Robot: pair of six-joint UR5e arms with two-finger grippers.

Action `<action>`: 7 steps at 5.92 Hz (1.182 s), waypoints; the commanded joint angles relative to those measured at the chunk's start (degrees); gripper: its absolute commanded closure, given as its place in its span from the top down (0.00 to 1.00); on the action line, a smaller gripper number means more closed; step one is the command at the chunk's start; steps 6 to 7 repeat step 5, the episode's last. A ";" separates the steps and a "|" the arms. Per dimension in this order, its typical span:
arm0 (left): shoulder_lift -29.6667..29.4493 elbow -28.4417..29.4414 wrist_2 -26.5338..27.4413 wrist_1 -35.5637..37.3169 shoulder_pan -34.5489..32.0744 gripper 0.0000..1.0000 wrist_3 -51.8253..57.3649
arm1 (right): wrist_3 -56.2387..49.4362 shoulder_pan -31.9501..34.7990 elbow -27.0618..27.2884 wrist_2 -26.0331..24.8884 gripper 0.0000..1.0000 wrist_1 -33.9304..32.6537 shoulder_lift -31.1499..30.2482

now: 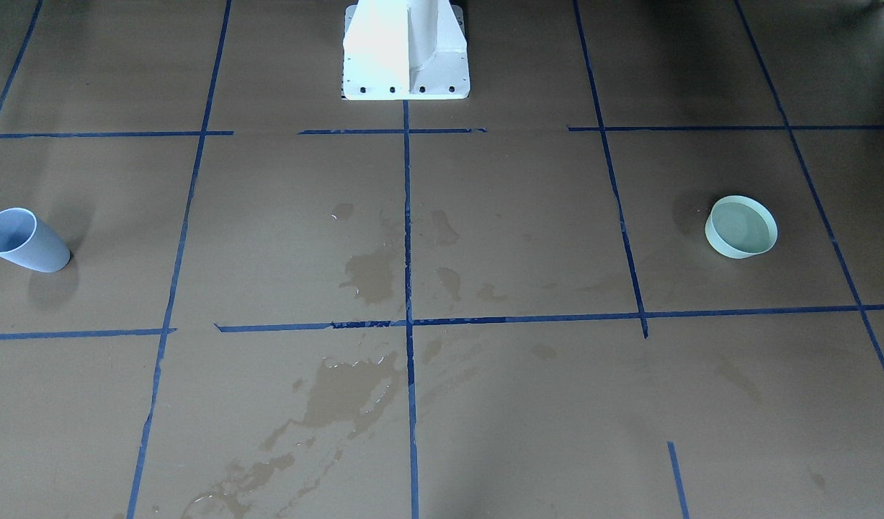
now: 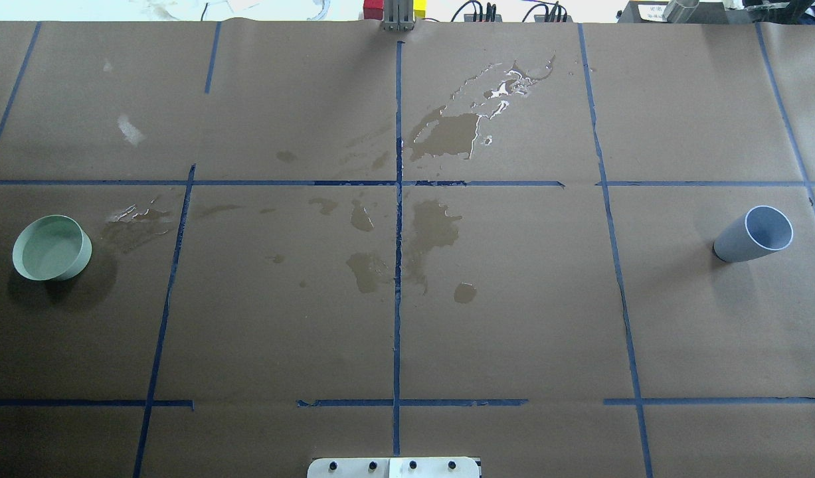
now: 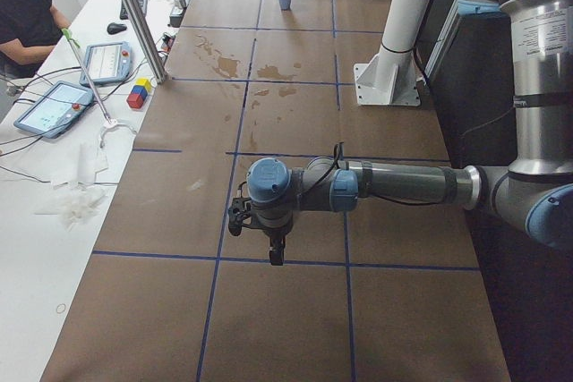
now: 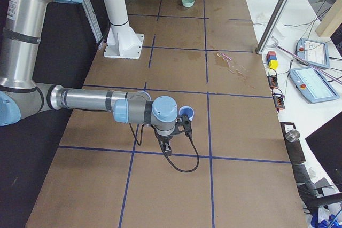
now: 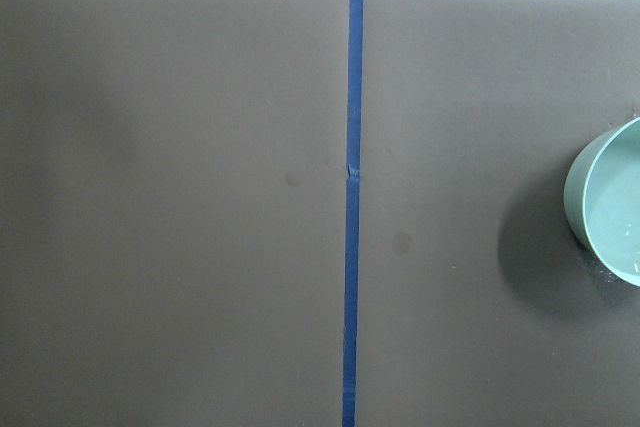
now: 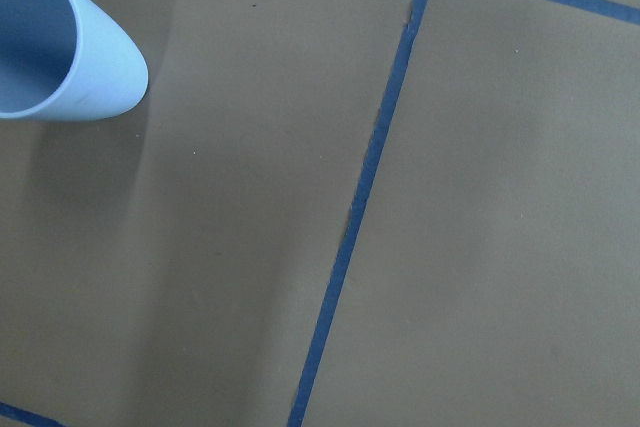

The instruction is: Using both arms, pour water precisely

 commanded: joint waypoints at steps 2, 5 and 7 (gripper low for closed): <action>-0.12 0.19 1.08 -1.42 -0.06 1.00 -0.18 | 2.09 -0.13 0.07 -1.30 1.00 1.09 -0.02; -0.04 -1.03 3.47 -0.90 -0.06 1.00 0.08 | 2.10 -0.13 0.07 -2.63 1.00 1.18 -0.02; -0.04 -1.03 3.47 -0.90 -0.06 1.00 0.08 | 2.10 -0.13 0.07 -2.63 1.00 1.18 -0.02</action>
